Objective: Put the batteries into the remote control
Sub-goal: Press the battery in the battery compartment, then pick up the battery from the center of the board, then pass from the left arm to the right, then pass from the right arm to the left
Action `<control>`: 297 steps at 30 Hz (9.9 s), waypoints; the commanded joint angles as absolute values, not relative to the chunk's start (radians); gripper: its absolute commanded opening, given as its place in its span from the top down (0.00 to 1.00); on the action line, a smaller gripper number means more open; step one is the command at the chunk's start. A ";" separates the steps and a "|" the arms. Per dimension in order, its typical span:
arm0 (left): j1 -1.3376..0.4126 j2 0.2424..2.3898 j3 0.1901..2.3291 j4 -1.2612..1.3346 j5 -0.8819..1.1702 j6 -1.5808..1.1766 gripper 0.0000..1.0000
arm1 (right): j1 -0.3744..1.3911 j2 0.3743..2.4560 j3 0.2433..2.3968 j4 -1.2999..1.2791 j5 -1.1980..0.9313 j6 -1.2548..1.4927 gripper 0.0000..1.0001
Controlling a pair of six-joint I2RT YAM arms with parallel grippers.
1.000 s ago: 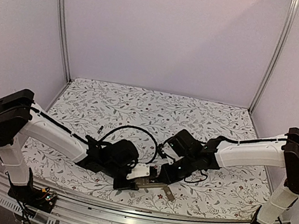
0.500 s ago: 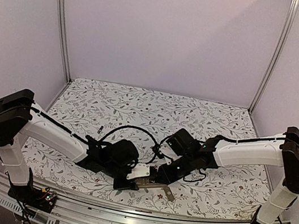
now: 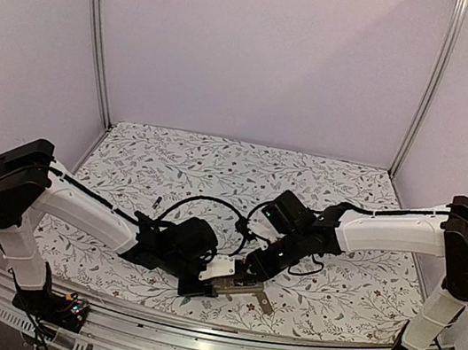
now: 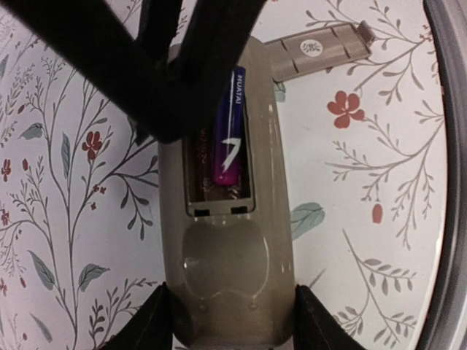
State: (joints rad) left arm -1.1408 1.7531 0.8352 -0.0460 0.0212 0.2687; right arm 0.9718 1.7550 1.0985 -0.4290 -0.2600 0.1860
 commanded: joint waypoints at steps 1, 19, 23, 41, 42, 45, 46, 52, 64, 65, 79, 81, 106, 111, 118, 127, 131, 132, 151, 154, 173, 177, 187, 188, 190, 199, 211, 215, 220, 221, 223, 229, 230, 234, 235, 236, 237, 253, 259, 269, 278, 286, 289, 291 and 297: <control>-1.139 1.808 0.816 -0.152 0.023 0.289 0.51 | 0.938 1.713 1.055 -0.431 -0.321 0.196 0.68; -1.094 1.737 0.760 -0.131 0.052 0.354 0.36 | 0.895 1.625 0.838 -0.057 -0.606 -0.547 0.47; -1.078 1.710 0.756 -0.120 0.054 0.323 0.26 | 0.891 1.607 0.812 -0.052 -0.584 -0.587 0.45; -1.025 1.366 0.613 -0.110 0.003 0.248 0.23 | 0.970 1.701 0.867 -0.135 -0.366 -0.729 0.45; -1.024 1.364 0.609 -0.108 0.003 0.249 0.22 | 0.973 1.705 0.870 -0.131 -0.364 -0.730 0.45; -1.019 1.374 0.607 -0.109 -0.034 0.253 0.22 | 0.984 1.715 0.877 -0.128 -0.339 -0.733 0.48; -1.019 1.380 0.607 -0.111 -0.041 0.254 0.22 | 0.986 1.716 0.876 -0.127 -0.326 -0.735 0.49; -1.017 1.397 0.612 -0.117 -0.045 0.255 0.23 | 0.991 1.733 0.885 -0.124 -0.307 -0.736 0.54; -1.010 1.396 0.609 -0.106 -0.042 0.259 0.23 | 1.017 1.694 0.843 -0.102 -0.304 -0.758 0.59; -1.009 1.397 0.610 -0.107 -0.042 0.259 0.23 | 1.020 1.696 0.844 -0.101 -0.302 -0.758 0.60; -1.006 1.405 0.613 -0.110 -0.041 0.259 0.23 | 1.022 1.753 0.877 -0.151 -0.270 -0.766 0.61; -1.005 1.405 0.612 -0.110 -0.041 0.258 0.23 | 1.021 1.774 0.903 -0.178 -0.263 -0.771 0.62; -1.074 1.548 0.669 0.072 0.087 0.275 0.23 | 1.035 1.749 0.877 -0.160 -0.284 -0.759 0.89; -1.069 1.550 0.647 0.112 0.019 0.284 0.23 | 1.035 1.770 0.873 -0.148 -0.261 -0.727 0.76; -1.054 1.495 0.629 0.121 0.020 0.276 0.23 | 1.035 1.753 0.888 -0.144 -0.230 -0.724 0.67; -1.041 1.490 0.639 0.100 0.007 0.280 0.23 | 1.035 1.720 0.908 -0.144 -0.247 -0.692 0.64; -1.038 1.485 0.639 0.100 0.002 0.280 0.23 | 1.035 1.702 0.909 -0.144 -0.263 -0.683 0.62; -1.036 1.481 0.639 0.100 0.003 0.277 0.23 | 1.035 1.699 0.911 -0.144 -0.264 -0.679 0.62; -0.559 1.517 0.899 -0.209 -0.254 -0.170 0.10 | 0.941 1.523 0.880 0.024 -0.305 -0.494 0.54; -0.497 1.593 0.967 -0.272 -0.234 -0.224 0.09 | 0.910 1.515 0.894 0.038 -0.274 -0.386 0.51; -0.440 1.898 1.084 -0.262 -0.175 -0.242 0.38 | 0.899 1.488 0.847 0.044 -0.255 -0.270 0.49; -0.440 1.908 1.079 -0.294 -0.146 -0.265 0.56 | 0.899 1.481 0.843 0.043 -0.242 -0.271 0.50; -0.422 1.891 1.036 -0.284 -0.132 -0.267 0.97 | 0.899 1.467 0.850 0.034 -0.225 -0.285 0.50; -0.422 1.893 1.036 -0.279 -0.124 -0.267 1.00 | 0.899 1.464 0.850 0.032 -0.223 -0.283 0.49; -0.422 1.891 1.031 -0.268 -0.105 -0.266 1.00 | 0.899 1.455 0.846 0.029 -0.219 -0.278 0.50; -0.614 1.506 0.898 0.023 -0.067 -0.046 1.00 | 0.873 1.380 0.846 0.051 -0.215 -0.228 0.50; -0.851 1.097 0.773 0.402 0.298 0.191 1.00 | 0.845 1.140 0.914 0.192 -0.423 -0.122 0.45; -0.957 1.109 0.876 0.318 0.312 0.245 1.00 | 0.845 1.105 0.936 0.247 -0.513 -0.082 0.45; -1.052 1.098 0.914 0.321 0.340 0.285 1.00 | 0.845 1.072 0.948 0.256 -0.606 -0.094 0.45; -1.063 1.101 0.920 0.317 0.340 0.292 1.00 | 0.846 1.067 0.947 0.258 -0.619 -0.102 0.45; -1.084 1.111 0.938 0.303 0.337 0.306 1.00 | 0.845 1.053 0.945 0.267 -0.639 -0.112 0.45; -1.127 1.136 0.940 0.349 0.307 0.305 1.00 | 0.856 1.079 0.960 0.352 -0.719 -0.054 0.46; -1.130 1.140 0.937 0.368 0.298 0.301 1.00 | 0.867 1.091 0.963 0.371 -0.719 -0.049 0.46; -1.131 1.177 0.932 0.417 0.288 0.291 1.00 | 0.922 1.146 0.981 0.448 -0.722 -0.070 0.46; -1.132 1.187 0.933 0.422 0.290 0.288 1.00 | 0.923 1.166 0.992 0.477 -0.734 -0.069 0.47; -1.132 1.193 0.932 0.429 0.295 0.284 1.00 | 0.923 1.178 1.006 0.491 -0.750 -0.057 0.50; -1.132 1.195 0.928 0.440 0.298 0.280 1.00 | 0.924 1.193 1.022 0.493 -0.765 -0.049 0.53; -1.133 1.206 0.919 0.445 0.271 0.276 1.00 | 0.925 1.270 1.045 0.485 -0.793 -0.017 0.63; -1.132 1.221 0.922 0.453 0.272 0.273 1.00 | 0.926 1.294 1.057 0.482 -0.799 -0.012 0.71; -1.133 1.225 0.921 0.447 0.273 0.272 1.00 | 0.929 1.304 1.061 0.481 -0.795 -0.009 0.95; -1.132 1.246 0.954 0.338 0.160 0.259 0.26 | 0.930 1.290 1.125 0.240 -0.682 -0.058 1.00; -1.128 1.246 0.946 0.246 -0.021 0.295 0.35 | 0.930 1.306 1.332 -0.251 -0.421 -0.123 1.00; -1.129 1.291 0.976 0.247 0.003 0.264 0.47 | 0.931 1.346 1.378 -0.305 -0.409 -0.082 1.00; -1.129 1.304 0.972 0.282 0.005 0.244 0.46 | 0.935 1.353 1.382 -0.308 -0.410 -0.086 1.00; -1.115 1.328 0.993 0.311 -0.040 0.197 0.48 | 0.937 1.338 1.385 -0.327 -0.442 -0.124 1.00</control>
State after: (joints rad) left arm -1.1210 1.3170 0.9546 0.2924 -0.0036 0.2386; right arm 0.9295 1.3434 1.3697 -0.2665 -0.4458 -0.1051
